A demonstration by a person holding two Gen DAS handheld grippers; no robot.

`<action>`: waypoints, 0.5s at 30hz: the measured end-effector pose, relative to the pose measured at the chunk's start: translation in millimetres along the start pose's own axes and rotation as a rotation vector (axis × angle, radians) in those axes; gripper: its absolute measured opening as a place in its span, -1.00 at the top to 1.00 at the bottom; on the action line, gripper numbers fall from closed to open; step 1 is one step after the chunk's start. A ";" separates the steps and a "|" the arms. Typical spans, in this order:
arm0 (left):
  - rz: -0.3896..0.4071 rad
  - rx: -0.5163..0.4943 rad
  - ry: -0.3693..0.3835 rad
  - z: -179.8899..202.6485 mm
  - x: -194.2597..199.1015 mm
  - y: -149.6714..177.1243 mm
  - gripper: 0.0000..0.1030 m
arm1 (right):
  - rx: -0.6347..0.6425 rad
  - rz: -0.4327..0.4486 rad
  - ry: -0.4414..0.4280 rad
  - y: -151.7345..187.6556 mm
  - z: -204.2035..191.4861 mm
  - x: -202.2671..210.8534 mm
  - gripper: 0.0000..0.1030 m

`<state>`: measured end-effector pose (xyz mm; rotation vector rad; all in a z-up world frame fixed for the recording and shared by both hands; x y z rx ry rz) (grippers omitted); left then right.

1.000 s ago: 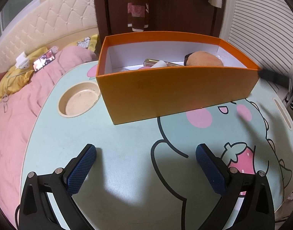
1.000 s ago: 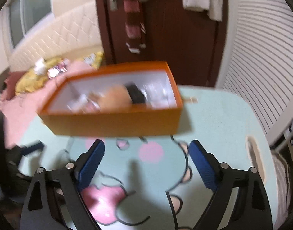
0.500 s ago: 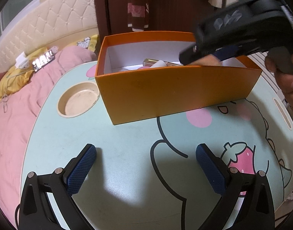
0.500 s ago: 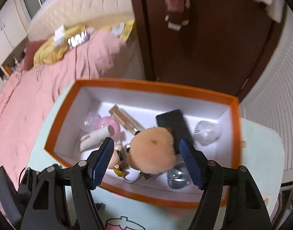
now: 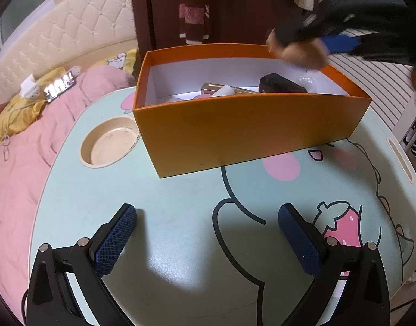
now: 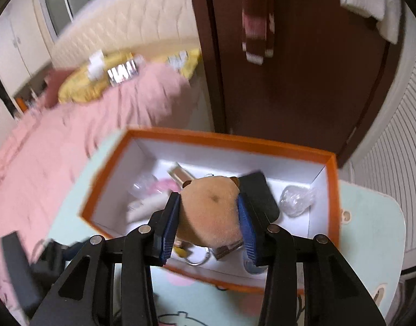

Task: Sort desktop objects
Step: 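Grasp the fuzzy tan ball in the box with the right gripper and lift it out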

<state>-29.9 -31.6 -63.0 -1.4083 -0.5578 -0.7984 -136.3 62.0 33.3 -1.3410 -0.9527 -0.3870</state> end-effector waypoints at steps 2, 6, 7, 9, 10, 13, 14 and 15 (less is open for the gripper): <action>-0.001 0.000 0.000 -0.1 0.2 0.2 -1.00 | -0.026 0.053 -0.034 -6.1 0.9 19.9 0.16; -0.001 -0.003 0.003 0.6 -0.4 0.4 -1.00 | -0.076 0.097 -0.086 11.0 2.8 51.6 0.16; -0.001 -0.004 0.003 0.8 -0.6 0.3 -1.00 | -0.078 0.088 -0.089 17.5 3.2 54.1 0.16; -0.002 -0.005 0.003 1.2 -0.6 0.0 -1.00 | -0.062 0.066 -0.067 32.9 4.4 52.8 0.15; -0.003 -0.005 0.003 1.4 -0.6 0.0 -1.00 | -0.050 0.055 -0.051 40.9 5.1 51.0 0.15; -0.004 -0.004 -0.002 1.6 -0.6 0.1 -1.00 | -0.021 0.017 -0.009 66.8 7.1 43.9 0.15; -0.004 -0.002 -0.005 1.7 -0.5 0.2 -1.00 | -0.017 -0.001 -0.002 76.6 8.1 37.6 0.15; -0.002 0.000 -0.008 1.8 -0.3 0.5 -1.00 | -0.011 -0.010 0.010 85.7 9.1 31.6 0.15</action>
Point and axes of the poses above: each gripper's, at about its wrist camera, not at the fingertips, and x roughly against the way its jaws point, z to its right, y to its underside, the point moved 8 cm from there along -x, roughly the way its jaws point, and after that the axes turned 8 degrees about y, right-handed, at the moved point
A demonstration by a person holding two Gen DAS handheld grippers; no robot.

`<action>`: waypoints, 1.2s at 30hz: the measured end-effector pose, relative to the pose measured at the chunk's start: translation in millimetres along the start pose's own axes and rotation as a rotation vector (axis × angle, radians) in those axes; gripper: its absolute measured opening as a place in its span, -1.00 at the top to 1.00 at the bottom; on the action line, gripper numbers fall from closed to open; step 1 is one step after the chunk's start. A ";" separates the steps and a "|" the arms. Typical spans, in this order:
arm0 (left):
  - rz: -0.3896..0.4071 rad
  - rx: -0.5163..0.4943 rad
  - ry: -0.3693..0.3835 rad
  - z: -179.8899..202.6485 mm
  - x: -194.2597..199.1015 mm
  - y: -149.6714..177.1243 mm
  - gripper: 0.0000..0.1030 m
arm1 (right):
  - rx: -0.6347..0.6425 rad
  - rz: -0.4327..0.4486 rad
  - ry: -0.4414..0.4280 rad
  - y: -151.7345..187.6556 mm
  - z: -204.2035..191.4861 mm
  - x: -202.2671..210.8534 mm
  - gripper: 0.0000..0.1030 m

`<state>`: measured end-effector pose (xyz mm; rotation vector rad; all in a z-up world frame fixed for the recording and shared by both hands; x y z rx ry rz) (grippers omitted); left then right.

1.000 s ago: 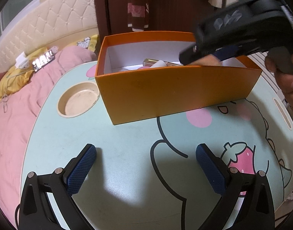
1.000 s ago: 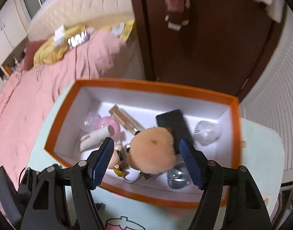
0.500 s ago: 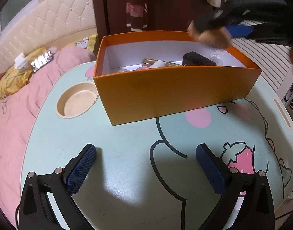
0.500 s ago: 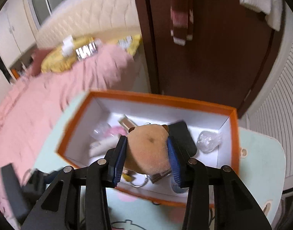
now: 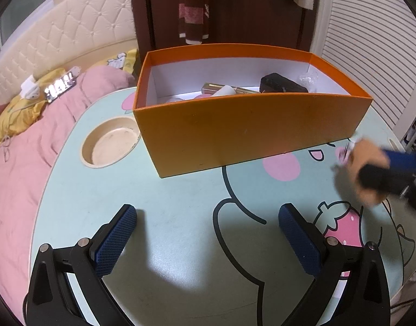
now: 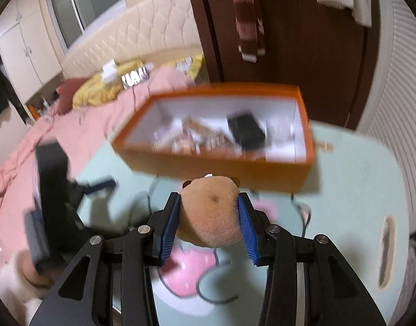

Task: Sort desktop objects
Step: 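Grasp the fuzzy tan ball in the box with the right gripper and lift it out, then place the fuzzy tan ball on the table and open the right gripper, then reach the left gripper into the box and grasp the black pouch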

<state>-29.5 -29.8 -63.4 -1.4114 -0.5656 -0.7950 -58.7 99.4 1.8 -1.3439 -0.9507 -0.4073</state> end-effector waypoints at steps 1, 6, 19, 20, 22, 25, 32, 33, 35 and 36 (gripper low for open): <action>0.001 0.003 -0.003 0.1 0.2 0.3 -1.00 | 0.007 -0.003 0.016 10.2 0.4 -5.0 0.15; 0.001 0.007 -0.005 0.6 0.3 0.3 -1.00 | 0.024 0.009 0.029 33.4 -0.8 -19.0 0.06; 0.039 0.049 0.020 -6.0 20.5 -5.4 -1.00 | -0.118 0.238 -0.110 15.7 20.9 23.0 -0.49; 0.054 0.055 0.041 -5.8 27.6 -9.5 -1.00 | -0.140 0.243 -0.124 12.5 25.0 24.2 -0.49; 0.088 0.065 0.081 -5.0 44.2 -22.0 -1.00 | -0.167 0.242 -0.128 9.5 30.4 24.9 -0.49; 0.128 0.068 0.137 -1.5 66.9 -52.5 -0.99 | -0.203 0.246 -0.130 7.3 37.6 25.2 -0.49; -0.027 0.026 0.273 27.8 32.5 -120.7 -0.50 | -0.268 0.250 -0.167 10.2 47.9 25.4 -0.49; -0.063 0.045 0.302 33.2 21.8 -125.3 -0.50 | -0.275 0.244 -0.169 10.5 49.2 23.7 -0.49; -0.145 0.095 0.361 47.3 -3.3 -132.4 -0.49 | -0.289 0.237 -0.177 11.9 51.4 22.1 -0.49; -0.188 0.121 0.380 54.6 -17.7 -135.9 -0.50 | -0.295 0.234 -0.182 12.9 52.3 21.7 -0.49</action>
Point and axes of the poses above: each gripper's, at about its wrist camera, not at the fingertips, and x roughly against the way its jaws point, z to its right, y to its underside, the point moved 8 cm from there along -x, roughly the way its jaws point, and after that the axes turned 8 degrees about y, right-handed, at the moved point
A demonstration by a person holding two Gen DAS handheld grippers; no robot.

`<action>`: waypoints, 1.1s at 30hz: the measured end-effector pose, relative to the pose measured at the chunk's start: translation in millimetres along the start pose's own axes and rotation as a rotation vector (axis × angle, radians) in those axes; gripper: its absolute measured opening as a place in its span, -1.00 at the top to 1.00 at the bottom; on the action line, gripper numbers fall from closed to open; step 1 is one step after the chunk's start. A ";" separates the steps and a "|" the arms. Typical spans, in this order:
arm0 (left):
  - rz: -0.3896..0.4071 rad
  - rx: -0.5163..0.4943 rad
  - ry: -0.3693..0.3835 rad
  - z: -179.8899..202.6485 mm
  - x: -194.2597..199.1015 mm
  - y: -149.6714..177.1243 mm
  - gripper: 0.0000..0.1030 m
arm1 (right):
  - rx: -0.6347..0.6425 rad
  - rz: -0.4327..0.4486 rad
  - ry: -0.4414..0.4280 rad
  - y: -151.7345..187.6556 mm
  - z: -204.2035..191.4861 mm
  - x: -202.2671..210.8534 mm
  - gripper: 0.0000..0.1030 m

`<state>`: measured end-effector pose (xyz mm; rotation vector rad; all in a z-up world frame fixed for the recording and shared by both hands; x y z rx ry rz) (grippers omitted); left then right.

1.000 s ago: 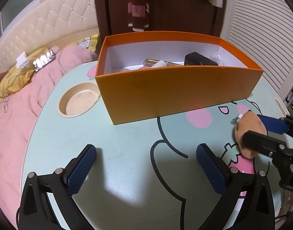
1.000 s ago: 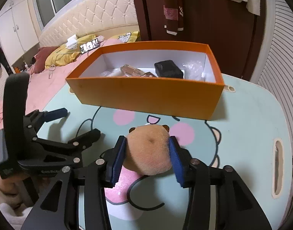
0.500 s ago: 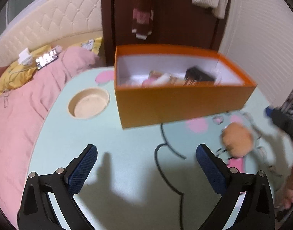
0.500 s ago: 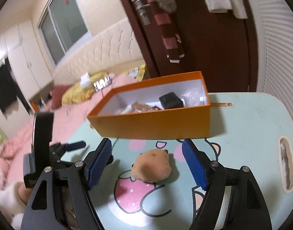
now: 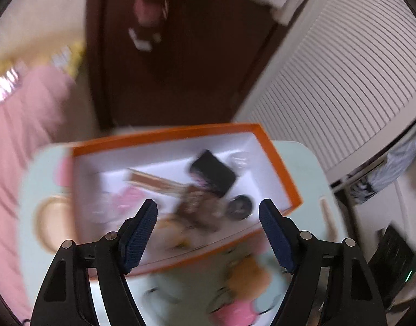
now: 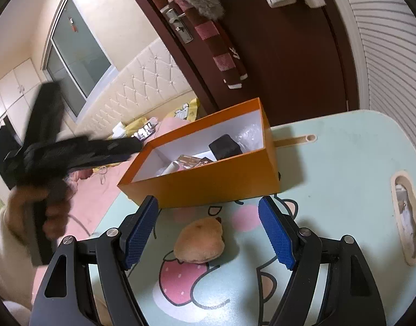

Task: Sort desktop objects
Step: 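Reach the left gripper into the box and grasp the black pouch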

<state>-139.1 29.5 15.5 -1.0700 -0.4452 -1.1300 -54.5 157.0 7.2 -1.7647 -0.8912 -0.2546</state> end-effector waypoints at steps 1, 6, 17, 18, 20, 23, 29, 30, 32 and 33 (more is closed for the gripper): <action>-0.027 0.025 -0.002 0.8 -13.7 -6.2 -0.49 | -0.008 -0.002 -0.003 0.0 1.4 -0.2 -0.49; -0.079 0.119 -0.043 -1.6 -56.0 -26.6 -0.49 | -0.058 -0.016 -0.015 0.1 9.7 -1.5 -0.49; -0.064 0.139 -0.136 -13.7 -74.9 -34.5 -0.35 | -0.080 -0.028 -0.025 3.8 12.7 3.8 -0.49; -0.064 0.152 -0.128 -16.2 -72.8 -33.7 -0.24 | -0.084 -0.032 -0.026 3.6 12.4 3.7 -0.49; -0.060 0.193 -0.118 -24.8 -68.3 -32.0 -0.15 | -0.094 -0.038 -0.027 4.1 13.0 3.8 -0.49; -0.051 0.177 -0.142 -25.8 -65.6 -33.4 -0.15 | -0.104 -0.041 -0.026 4.0 14.5 4.6 -0.49; -0.074 0.106 -0.137 -3.1 -76.5 -24.0 -0.28 | -0.110 -0.057 -0.032 3.5 13.7 1.8 -0.49; -0.077 0.104 -0.133 -1.6 -77.8 -23.2 -0.30 | -0.110 -0.059 -0.032 3.8 13.4 1.4 -0.49; -0.082 0.098 -0.135 -4.6 -76.2 -24.0 -0.30 | -0.110 -0.062 -0.031 4.3 13.4 1.1 -0.49; -0.086 0.094 -0.137 -6.7 -74.8 -24.5 -0.29 | -0.110 -0.064 -0.031 4.5 13.5 1.0 -0.49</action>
Point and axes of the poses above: each gripper's, at about its wrist camera, not at the fingertips, and x roughly against the way its jaws point, z to its right, y to its underside, the point moved 8 cm from there along -x, roughly the way its jaws point, and after that the axes turned 8 degrees about y, right-handed, at the moved point
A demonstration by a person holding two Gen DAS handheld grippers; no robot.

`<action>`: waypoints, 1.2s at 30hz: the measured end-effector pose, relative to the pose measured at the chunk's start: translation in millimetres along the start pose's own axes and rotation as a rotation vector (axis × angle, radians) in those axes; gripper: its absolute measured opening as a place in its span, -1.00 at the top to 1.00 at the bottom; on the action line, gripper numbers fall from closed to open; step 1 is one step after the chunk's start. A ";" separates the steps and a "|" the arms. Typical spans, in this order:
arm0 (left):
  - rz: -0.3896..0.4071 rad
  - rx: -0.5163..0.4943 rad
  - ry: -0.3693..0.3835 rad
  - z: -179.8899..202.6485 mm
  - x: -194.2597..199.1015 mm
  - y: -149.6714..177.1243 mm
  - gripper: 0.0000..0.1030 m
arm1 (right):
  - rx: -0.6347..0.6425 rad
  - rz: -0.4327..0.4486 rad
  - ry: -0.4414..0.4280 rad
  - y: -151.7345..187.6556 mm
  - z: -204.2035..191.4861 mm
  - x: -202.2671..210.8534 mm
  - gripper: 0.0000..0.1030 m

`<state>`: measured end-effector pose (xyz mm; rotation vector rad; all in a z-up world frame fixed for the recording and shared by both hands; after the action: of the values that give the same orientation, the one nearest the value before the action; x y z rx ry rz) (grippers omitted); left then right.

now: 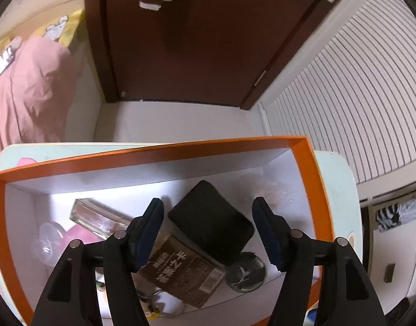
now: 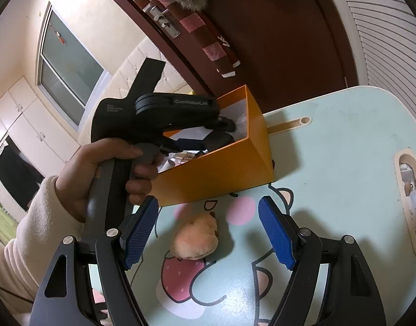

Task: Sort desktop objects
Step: 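Reach the left gripper into the box and grasp the black pouch, then lift the black pouch out and set it on the table with the left gripper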

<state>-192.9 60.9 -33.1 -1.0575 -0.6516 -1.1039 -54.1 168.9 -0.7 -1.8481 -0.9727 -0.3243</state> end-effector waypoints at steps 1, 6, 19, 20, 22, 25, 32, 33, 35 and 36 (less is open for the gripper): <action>0.000 0.000 -0.004 -3.0 1.6 -0.7 -0.29 | 0.000 -0.001 0.001 0.2 0.2 -0.1 -0.49; 0.013 0.019 -0.025 -21.3 5.2 -8.1 -0.27 | -0.005 -0.004 0.002 -0.4 -1.6 -0.8 -0.49; -0.056 -0.080 -0.003 4.9 -12.3 8.2 0.20 | -0.012 -0.016 0.001 -0.2 -0.5 -1.0 -0.49; -0.056 -0.085 -0.002 4.0 -12.4 7.7 0.20 | -0.012 -0.016 0.001 -0.3 -0.5 -0.9 -0.49; -0.055 -0.078 0.006 2.0 -11.6 7.2 0.20 | -0.013 -0.016 0.000 -0.4 -0.7 -0.9 -0.49; -0.041 -0.076 0.014 0.8 -7.4 7.2 0.22 | -0.011 -0.019 -0.001 0.2 -2.2 -1.4 -0.49; 0.071 -0.093 0.077 9.2 36.5 5.2 0.27 | -0.010 -0.022 0.000 -0.1 -2.5 -2.2 -0.49; 0.077 -0.102 0.085 10.9 44.1 6.2 0.27 | -0.010 -0.023 0.000 0.0 -2.7 -2.2 -0.49; 0.089 -0.106 0.079 9.1 53.7 7.5 0.27 | -0.006 -0.019 0.000 -0.4 -3.8 -1.6 -0.49; 0.097 -0.104 0.074 7.4 56.0 8.0 0.27 | -0.005 -0.019 0.000 -0.4 -4.3 -1.7 -0.49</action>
<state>-165.3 46.5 14.7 -1.1207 -0.4834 -1.0967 -54.6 164.5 0.6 -1.8442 -0.9904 -0.3380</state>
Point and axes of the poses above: each gripper's, at about its wrist camera, not at the fingertips, and x roughly against the way its jaws point, z to its right, y to its underside, the point moved 8 cm from there along -x, roughly the way its jaws point, and after that the axes turned 8 degrees about y, right-handed, at the moved point
